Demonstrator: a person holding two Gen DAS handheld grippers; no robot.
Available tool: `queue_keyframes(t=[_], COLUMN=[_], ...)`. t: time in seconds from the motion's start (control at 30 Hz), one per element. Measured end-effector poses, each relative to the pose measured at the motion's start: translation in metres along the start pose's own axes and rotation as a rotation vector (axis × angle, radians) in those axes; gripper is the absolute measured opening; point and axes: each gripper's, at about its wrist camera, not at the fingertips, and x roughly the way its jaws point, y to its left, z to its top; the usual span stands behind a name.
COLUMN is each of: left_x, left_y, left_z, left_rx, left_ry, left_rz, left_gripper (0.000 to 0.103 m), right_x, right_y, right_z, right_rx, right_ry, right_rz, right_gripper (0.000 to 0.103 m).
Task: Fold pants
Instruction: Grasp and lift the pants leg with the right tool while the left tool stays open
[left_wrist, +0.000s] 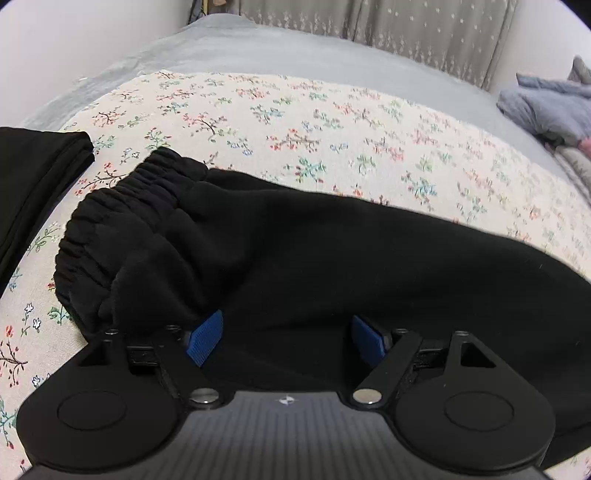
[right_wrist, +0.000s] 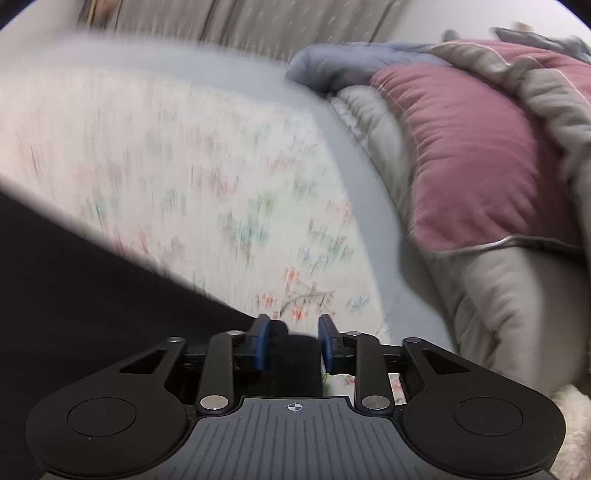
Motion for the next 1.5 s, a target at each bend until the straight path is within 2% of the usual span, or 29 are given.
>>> queue_keyframes(t=[0.07,0.1,0.13,0.17,0.23,0.33,0.43,0.47,0.53,0.6,0.67,0.73,0.8,0.83,0.87,0.97,1.03,1.1,1.17,1.23,1.27,1.3,1.37,1.4,1.43,1.47,1.5], left_x=[-0.011,-0.018,-0.026,-0.029,-0.038,-0.039,-0.032,-0.03,-0.028,-0.033,-0.033,-0.034,-0.032,-0.031,-0.031,-0.03,-0.031,-0.031,-0.031,-0.031,-0.031,-0.03,-0.031,-0.031,-0.031,-0.031,-0.032], left_y=[0.004,0.009,0.013,0.015,0.025,0.038,0.041,0.042,0.042,0.042,0.045,0.049,0.055,0.057,0.057,0.055,0.054,0.057,0.059,0.061,0.06,0.06,0.058,0.058,0.057,0.057,0.058], left_z=[0.0,0.001,0.002,0.004,0.005,0.004,-0.003,-0.005,-0.01,-0.012,-0.011,-0.009,-0.006,-0.005,-0.005,-0.005,-0.005,-0.005,-0.005,-0.005,-0.005,-0.005,-0.005,-0.005,-0.005,-0.005,-0.006], left_rx=[-0.044,-0.066,-0.082,-0.095,-0.133,-0.189,-0.201,-0.195,-0.176,-0.158,-0.16,-0.186,-0.222,-0.235,-0.239,-0.221,-0.212,-0.216,-0.221,-0.219,-0.217,-0.215,-0.21,-0.209,-0.211,-0.212,-0.211], left_ry=[-0.032,-0.055,-0.083,-0.106,-0.133,-0.116,-0.092,-0.086,-0.09,-0.101,-0.104,-0.106,-0.104,-0.099,-0.096,-0.092,-0.088,-0.084,-0.08,-0.078,-0.078,-0.077,-0.075,-0.075,-0.076,-0.075,-0.074], left_rz=[-0.012,-0.018,-0.027,-0.036,-0.051,-0.088,-0.117,-0.118,-0.12,-0.122,-0.127,-0.144,-0.164,-0.171,-0.174,-0.171,-0.17,-0.178,-0.187,-0.19,-0.188,-0.186,-0.18,-0.176,-0.175,-0.176,-0.179], left_gripper=[0.093,0.093,0.093,0.093,0.093,0.093,0.093,0.093,0.092,0.092,0.092,0.092,0.092,0.092,0.092,0.092,0.092,0.092,0.092,0.092,0.092,0.092,0.092,0.092,0.092,0.092,0.092], right_x=[-0.023,-0.044,-0.067,-0.091,-0.136,-0.183,-0.198,-0.198,-0.194,-0.193,-0.203,-0.226,-0.24,-0.241,-0.24,-0.23,-0.223,-0.215,-0.21,-0.211,-0.213,-0.216,-0.218,-0.216,-0.214,-0.214,-0.212], right_y=[-0.005,-0.014,-0.021,-0.027,-0.019,0.04,0.105,0.124,0.156,0.174,0.196,0.221,0.242,0.251,0.26,0.285,0.298,0.307,0.307,0.306,0.309,0.314,0.33,0.339,0.345,0.345,0.342], right_z=[0.012,0.018,0.024,0.029,0.037,0.037,0.027,0.024,0.02,0.019,0.015,0.007,0.008,0.012,0.015,0.021,0.024,0.026,0.032,0.035,0.028,0.02,0.0,-0.009,-0.015,-0.015,-0.009], right_rx=[-0.007,0.048,0.107,0.165,0.183,0.007,-0.139,-0.18,-0.247,-0.265,-0.315,-0.392,-0.409,-0.409,-0.42,-0.491,-0.519,-0.541,-0.49,-0.456,-0.482,-0.527,-0.65,-0.706,-0.738,-0.745,-0.713], right_ry=[-0.034,-0.094,-0.146,-0.195,-0.263,-0.329,-0.333,-0.326,-0.299,-0.291,-0.304,-0.391,-0.422,-0.425,-0.418,-0.389,-0.368,-0.348,-0.33,-0.359,-0.394,-0.431,-0.456,-0.476,-0.506,-0.499,-0.459], right_rz=[-0.077,-0.109,-0.106,-0.067,0.103,0.267,0.375,0.401,0.418,0.436,0.466,0.466,0.456,0.457,0.475,0.501,0.485,0.456,0.445,0.373,0.333,0.316,0.302,0.262,0.222,0.223,0.247], right_gripper=[0.037,0.04,0.04,0.04,0.044,0.048,0.047,0.043,0.043,0.031,0.025,0.024,0.024,0.024,0.03,0.03,0.03,0.025,0.019,0.018,0.021,0.031,0.043,0.042,0.039,0.024,0.002])
